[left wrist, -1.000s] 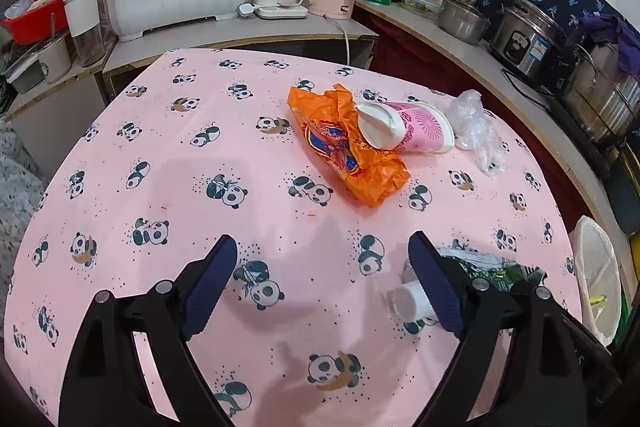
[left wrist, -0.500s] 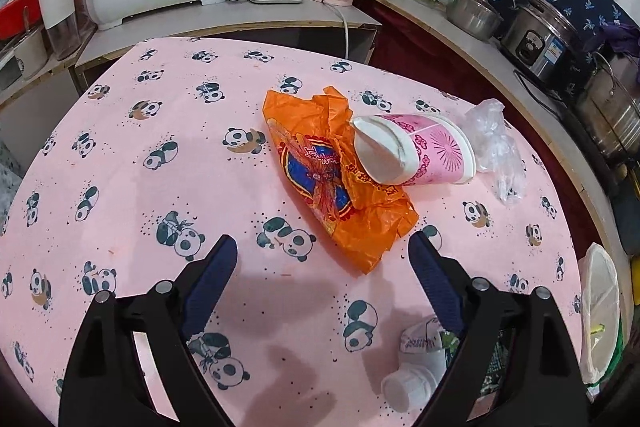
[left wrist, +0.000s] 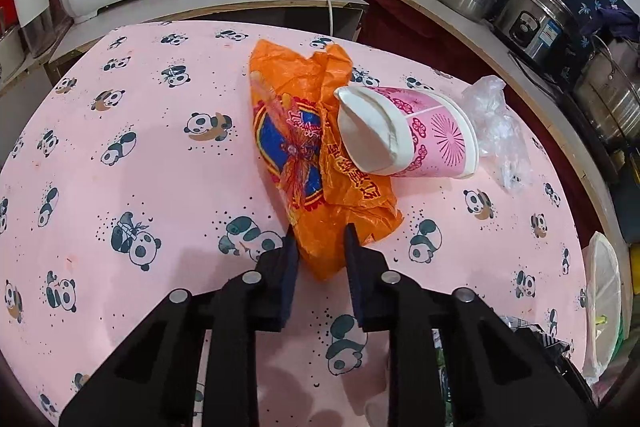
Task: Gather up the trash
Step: 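Grasp the orange snack bag with the left tool while the right tool grasps the crumpled green carton, then carry the orange bag with the left tool while the right tool carries the green carton to the wastebasket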
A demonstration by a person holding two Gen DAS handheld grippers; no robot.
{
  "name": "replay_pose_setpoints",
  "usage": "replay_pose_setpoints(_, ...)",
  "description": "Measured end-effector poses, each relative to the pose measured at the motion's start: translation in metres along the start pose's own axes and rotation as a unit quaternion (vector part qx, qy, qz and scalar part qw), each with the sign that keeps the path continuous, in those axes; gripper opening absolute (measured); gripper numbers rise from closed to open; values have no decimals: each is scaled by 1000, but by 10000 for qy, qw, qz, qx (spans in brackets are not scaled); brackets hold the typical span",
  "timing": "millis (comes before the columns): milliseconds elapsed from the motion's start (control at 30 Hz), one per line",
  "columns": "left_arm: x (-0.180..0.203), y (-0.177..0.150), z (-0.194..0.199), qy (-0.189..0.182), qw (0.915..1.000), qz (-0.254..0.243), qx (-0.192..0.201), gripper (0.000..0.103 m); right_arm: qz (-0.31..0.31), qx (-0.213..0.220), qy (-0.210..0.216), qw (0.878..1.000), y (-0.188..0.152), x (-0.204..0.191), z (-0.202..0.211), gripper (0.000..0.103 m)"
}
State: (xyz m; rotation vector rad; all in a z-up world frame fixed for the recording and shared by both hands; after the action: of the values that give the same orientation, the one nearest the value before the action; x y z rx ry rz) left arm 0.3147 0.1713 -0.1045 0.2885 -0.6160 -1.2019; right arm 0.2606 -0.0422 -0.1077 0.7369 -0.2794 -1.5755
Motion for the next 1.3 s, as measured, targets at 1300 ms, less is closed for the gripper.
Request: replay_pose_setpoints(1300, 56, -71, 154, -424, 9959, -460, 652, 6, -857, 1304, -137, 9876, 0, 67, 156, 28)
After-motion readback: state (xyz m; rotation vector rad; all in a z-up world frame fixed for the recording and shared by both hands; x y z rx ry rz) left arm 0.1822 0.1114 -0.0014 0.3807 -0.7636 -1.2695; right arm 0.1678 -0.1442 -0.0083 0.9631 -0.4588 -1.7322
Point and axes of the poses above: each gripper's, at about its wrist camera, not at the fingertips, and z roughly against the way its jaws point, x to its right, y to its top, the point moved 3 cm from there along -z, roughly the way its jaws point, and after that the axes turned 6 degrees about z, right-handed, at the moved point
